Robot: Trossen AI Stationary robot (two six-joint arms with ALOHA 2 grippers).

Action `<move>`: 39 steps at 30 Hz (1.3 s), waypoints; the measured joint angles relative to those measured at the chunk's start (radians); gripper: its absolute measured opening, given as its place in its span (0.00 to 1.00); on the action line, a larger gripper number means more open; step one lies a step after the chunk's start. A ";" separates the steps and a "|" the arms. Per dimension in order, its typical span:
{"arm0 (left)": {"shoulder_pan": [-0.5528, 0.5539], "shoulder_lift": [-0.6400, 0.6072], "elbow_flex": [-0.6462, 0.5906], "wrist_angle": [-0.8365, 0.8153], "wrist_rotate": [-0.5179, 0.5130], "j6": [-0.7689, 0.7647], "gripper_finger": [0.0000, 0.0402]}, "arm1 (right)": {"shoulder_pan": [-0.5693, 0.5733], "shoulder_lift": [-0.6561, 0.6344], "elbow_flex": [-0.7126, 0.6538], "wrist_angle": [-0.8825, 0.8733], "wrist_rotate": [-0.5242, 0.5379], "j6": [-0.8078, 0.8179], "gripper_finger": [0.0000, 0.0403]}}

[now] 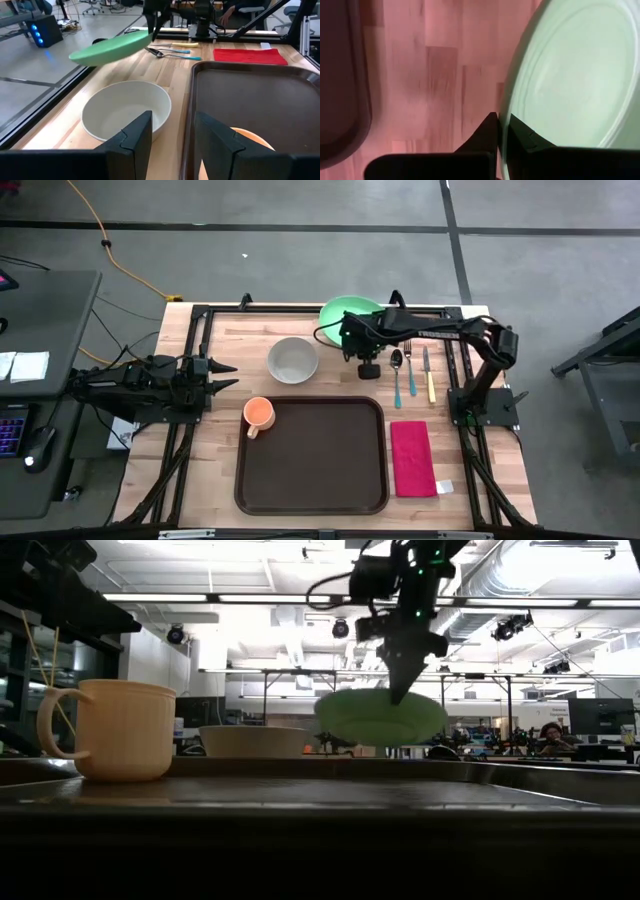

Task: Set up tray
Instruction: Put the green plate to the middle of the orange cup on the serving tray

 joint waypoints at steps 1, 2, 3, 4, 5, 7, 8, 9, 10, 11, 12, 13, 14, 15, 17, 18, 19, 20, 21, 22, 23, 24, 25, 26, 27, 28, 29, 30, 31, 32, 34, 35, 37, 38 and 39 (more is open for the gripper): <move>0.000 0.000 0.000 0.000 0.000 -0.003 0.45 | 0.001 -0.010 0.000 -0.004 0.010 0.006 0.00; 0.000 0.000 0.000 0.000 0.000 -0.004 0.45 | 0.003 -0.019 0.000 -0.009 0.020 0.008 0.00; 0.000 0.000 0.000 0.000 0.000 -0.004 0.45 | 0.006 -0.029 0.000 -0.014 0.025 0.010 0.00; 0.000 0.000 0.000 0.000 0.000 -0.004 0.45 | 0.008 -0.039 0.000 -0.016 0.032 0.013 0.00; 0.000 0.000 0.000 0.000 0.000 -0.004 0.45 | 0.010 -0.050 0.000 -0.017 0.039 0.014 0.00; 0.000 0.000 0.000 0.005 0.000 -0.004 0.45 | 0.015 -0.066 0.000 -0.019 0.056 0.014 0.00; 0.000 0.000 0.000 0.009 0.000 -0.004 0.45 | 0.016 -0.074 0.000 -0.022 0.059 0.016 0.00; 0.000 0.000 0.000 0.011 0.000 -0.004 0.45 | 0.016 -0.077 0.000 -0.024 0.063 0.018 0.00; 0.000 0.000 0.000 0.012 0.000 -0.005 0.45 | 0.018 -0.081 0.000 -0.028 0.063 0.019 0.00; 0.000 0.000 0.000 0.012 0.000 -0.005 0.45 | 0.019 -0.083 0.000 -0.030 0.064 0.018 0.00; 0.000 0.000 0.000 0.012 0.000 -0.008 0.45 | 0.019 -0.084 0.000 -0.030 0.067 0.018 0.00; 0.000 0.000 0.000 0.012 0.000 -0.008 0.45 | 0.021 -0.085 0.000 -0.030 0.069 0.019 0.00; 0.000 0.000 0.000 0.012 0.000 -0.008 0.45 | 0.021 -0.085 0.000 -0.030 0.072 0.018 0.00; 0.000 0.000 0.000 0.012 0.000 -0.008 0.45 | 0.021 -0.085 0.000 -0.030 0.072 0.018 0.00; 0.000 0.000 0.000 0.012 0.000 -0.009 0.45 | 0.021 -0.085 0.000 -0.030 0.072 0.017 0.00; 0.000 0.000 0.000 0.012 0.000 -0.009 0.45 | 0.021 -0.085 0.000 -0.030 0.072 0.017 0.00; 0.000 0.000 0.000 0.012 0.000 -0.009 0.45 | 0.021 -0.085 0.000 -0.030 0.074 0.017 0.00; 0.000 0.000 0.000 0.012 0.000 -0.009 0.45 | 0.021 -0.085 0.000 -0.030 0.078 0.016 0.00; 0.000 0.000 0.000 0.012 0.000 -0.009 0.45 | 0.021 -0.085 0.000 -0.032 0.082 0.015 0.00; 0.000 0.000 0.000 0.012 0.000 -0.009 0.45 | 0.021 -0.085 0.000 -0.033 0.084 0.014 0.00; 0.000 0.000 0.000 0.012 0.000 -0.009 0.45 | 0.020 -0.085 0.000 -0.033 0.084 0.015 0.00; 0.000 0.000 0.000 0.012 0.000 -0.009 0.45 | 0.020 -0.085 0.000 -0.033 0.084 0.014 0.00; 0.000 0.000 0.000 0.012 0.000 -0.009 0.45 | 0.020 -0.085 0.000 -0.033 0.084 0.014 0.00; 0.000 0.000 0.000 0.012 0.000 -0.009 0.45 | 0.020 -0.085 0.000 -0.033 0.086 0.014 0.00; 0.000 0.000 0.000 0.012 0.000 -0.009 0.45 | 0.020 -0.085 0.000 -0.033 0.087 0.014 0.00; 0.000 0.000 0.000 0.012 0.000 -0.009 0.45 | 0.020 -0.085 0.000 -0.033 0.088 0.013 0.00; 0.000 0.000 0.000 0.012 0.000 -0.009 0.45 | 0.020 -0.085 0.000 -0.033 0.088 0.009 0.00; 0.000 0.000 0.000 0.012 0.000 -0.009 0.45 | 0.021 -0.085 0.000 -0.033 0.088 0.007 0.00; 0.000 0.000 0.000 0.012 -0.001 -0.009 0.45 | 0.021 -0.085 0.000 -0.033 0.088 0.006 0.00; 0.000 0.000 0.000 0.012 -0.001 -0.009 0.45 | 0.021 -0.085 0.000 -0.033 0.090 0.006 0.00; 0.000 0.000 0.000 0.012 -0.001 -0.009 0.45 | 0.021 -0.085 0.000 -0.033 0.091 0.005 0.00; 0.000 0.000 0.000 0.012 -0.001 -0.009 0.45 | 0.021 -0.085 0.000 -0.033 0.091 0.003 0.00; 0.000 0.000 0.000 0.011 -0.002 -0.009 0.45 | 0.023 -0.085 0.000 -0.033 0.091 -0.005 0.00; 0.000 0.000 0.000 0.011 -0.002 -0.009 0.45 | 0.026 -0.085 0.000 -0.033 0.094 -0.009 0.00; 0.000 0.000 0.000 0.011 -0.002 -0.009 0.45 | 0.031 -0.085 0.000 -0.033 0.096 -0.012 0.00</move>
